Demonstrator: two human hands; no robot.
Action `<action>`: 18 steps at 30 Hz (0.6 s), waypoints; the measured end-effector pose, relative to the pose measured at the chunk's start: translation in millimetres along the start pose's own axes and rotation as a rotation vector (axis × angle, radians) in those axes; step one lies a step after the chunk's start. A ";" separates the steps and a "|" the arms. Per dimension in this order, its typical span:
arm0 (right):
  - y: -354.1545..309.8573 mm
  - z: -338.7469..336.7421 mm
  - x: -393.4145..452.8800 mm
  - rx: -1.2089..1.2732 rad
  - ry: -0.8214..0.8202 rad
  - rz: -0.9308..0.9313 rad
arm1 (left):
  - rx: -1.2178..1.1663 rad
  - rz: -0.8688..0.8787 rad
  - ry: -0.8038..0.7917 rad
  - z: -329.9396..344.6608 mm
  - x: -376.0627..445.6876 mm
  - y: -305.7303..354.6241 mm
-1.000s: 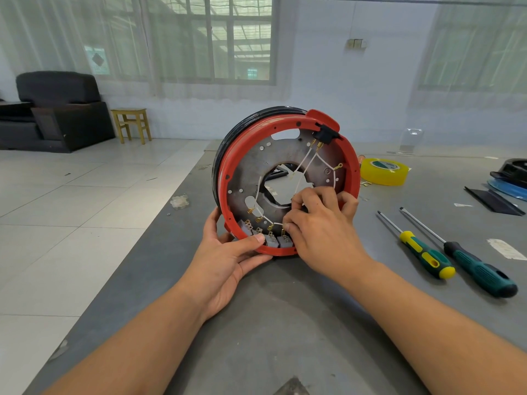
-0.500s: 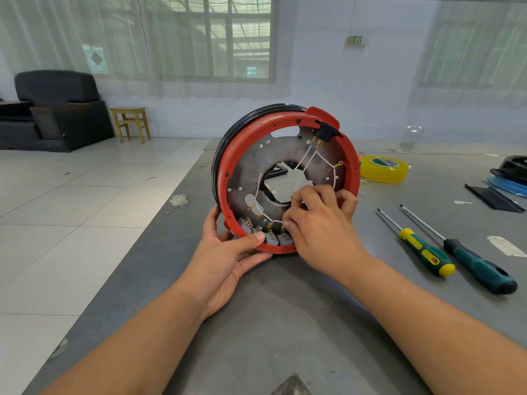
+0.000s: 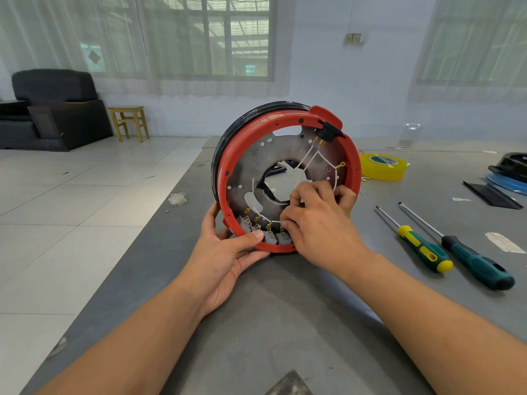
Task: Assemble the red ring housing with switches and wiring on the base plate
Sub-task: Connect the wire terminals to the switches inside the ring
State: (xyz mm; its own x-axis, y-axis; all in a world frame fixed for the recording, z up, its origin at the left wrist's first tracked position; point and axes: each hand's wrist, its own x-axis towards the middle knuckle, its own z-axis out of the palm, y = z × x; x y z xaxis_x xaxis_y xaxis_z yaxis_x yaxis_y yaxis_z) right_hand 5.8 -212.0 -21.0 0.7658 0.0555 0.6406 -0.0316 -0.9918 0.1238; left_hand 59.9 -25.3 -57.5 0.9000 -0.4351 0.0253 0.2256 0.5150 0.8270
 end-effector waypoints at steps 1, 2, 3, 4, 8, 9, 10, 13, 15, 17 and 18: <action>-0.3 -0.4 0.2 0.001 -0.007 0.002 | 0.000 0.001 0.002 0.2 -0.3 0.2; -0.6 -0.7 0.4 0.001 -0.013 0.003 | 0.003 0.002 0.004 0.4 -0.5 0.3; -0.9 -1.0 0.5 0.000 -0.017 0.004 | 0.008 0.002 0.005 0.5 -0.9 0.4; -1.3 -1.3 0.5 -0.001 -0.020 0.003 | 0.014 0.002 0.008 0.7 -1.1 0.5; -1.5 -2.1 -0.2 0.015 -0.015 0.004 | 0.022 0.004 0.018 2.1 -1.7 0.5; -1.9 -1.9 -0.5 0.020 -0.011 0.002 | 0.021 0.005 0.021 2.3 -1.9 0.8; -2.0 -1.7 -0.6 0.025 -0.007 0.000 | 0.021 0.005 0.023 2.5 -1.9 0.9; -1.7 -0.6 -0.6 0.036 0.002 0.005 | 0.017 0.006 0.022 2.8 -2.4 0.7; -0.8 -0.1 -1.0 0.032 0.011 0.008 | 0.021 0.011 0.022 3.0 -3.1 0.5; -0.5 0.7 -1.7 0.027 0.024 0.006 | 0.026 0.018 0.022 3.4 -3.8 0.2; -0.5 1.2 -2.0 0.029 0.028 0.005 | 0.028 0.021 0.021 3.9 -4.3 0.2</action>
State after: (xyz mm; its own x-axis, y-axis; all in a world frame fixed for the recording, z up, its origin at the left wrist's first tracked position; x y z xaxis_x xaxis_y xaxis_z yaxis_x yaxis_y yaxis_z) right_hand 5.1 -211.8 -23.3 0.7476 0.0532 0.6620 -0.0167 -0.9950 0.0988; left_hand 54.6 -26.2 -55.3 0.9122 -0.4085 0.0317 0.1961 0.5033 0.8416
